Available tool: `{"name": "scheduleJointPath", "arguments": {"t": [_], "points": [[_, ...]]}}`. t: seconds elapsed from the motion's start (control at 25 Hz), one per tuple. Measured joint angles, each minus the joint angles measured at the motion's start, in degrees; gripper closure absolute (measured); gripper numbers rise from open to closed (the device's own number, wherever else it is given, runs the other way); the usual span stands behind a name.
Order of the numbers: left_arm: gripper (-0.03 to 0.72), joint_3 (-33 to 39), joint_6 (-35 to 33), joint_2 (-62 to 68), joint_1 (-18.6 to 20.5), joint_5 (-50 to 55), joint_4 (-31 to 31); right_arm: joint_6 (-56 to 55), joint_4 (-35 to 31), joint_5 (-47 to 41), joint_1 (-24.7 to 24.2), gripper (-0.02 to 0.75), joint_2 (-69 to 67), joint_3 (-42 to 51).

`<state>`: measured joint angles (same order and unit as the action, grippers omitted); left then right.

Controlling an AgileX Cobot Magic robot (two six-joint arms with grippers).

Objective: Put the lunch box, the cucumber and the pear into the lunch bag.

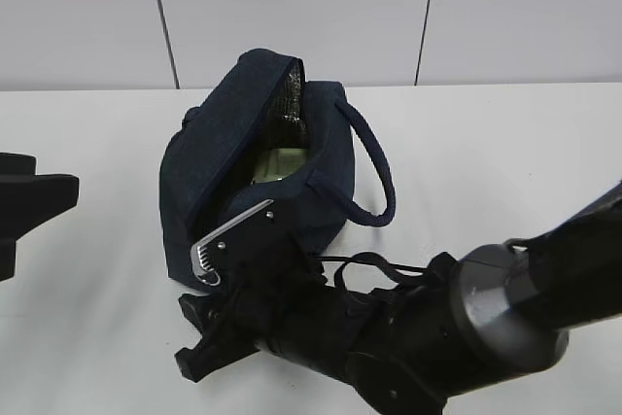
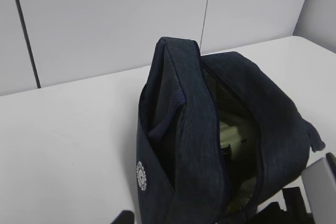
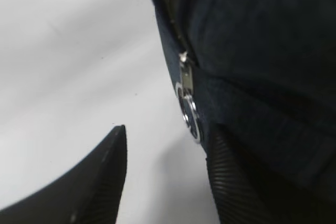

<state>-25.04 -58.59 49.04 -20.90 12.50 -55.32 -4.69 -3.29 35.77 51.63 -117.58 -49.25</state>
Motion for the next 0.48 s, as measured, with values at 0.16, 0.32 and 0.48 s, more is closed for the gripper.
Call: {"name": "scheduleJointPath", "arguments": {"t": [0.16, 0.32, 0.48], "points": [[0.367, 0.00, 0.00, 0.00, 0.00, 0.00, -0.27, 0.10, 0.00, -0.21, 0.00, 0.343, -1.23, -2.34], [0.372, 0.00, 0.00, 0.00, 0.00, -0.05, -0.53, 0.21, -0.22, -0.43, 0.00, 0.385, -2.13, -3.39], [0.374, 0.00, 0.00, 0.00, 0.00, -0.05, -0.64, 0.21, -0.55, -0.67, 0.00, 0.503, -2.24, -3.39]]}}
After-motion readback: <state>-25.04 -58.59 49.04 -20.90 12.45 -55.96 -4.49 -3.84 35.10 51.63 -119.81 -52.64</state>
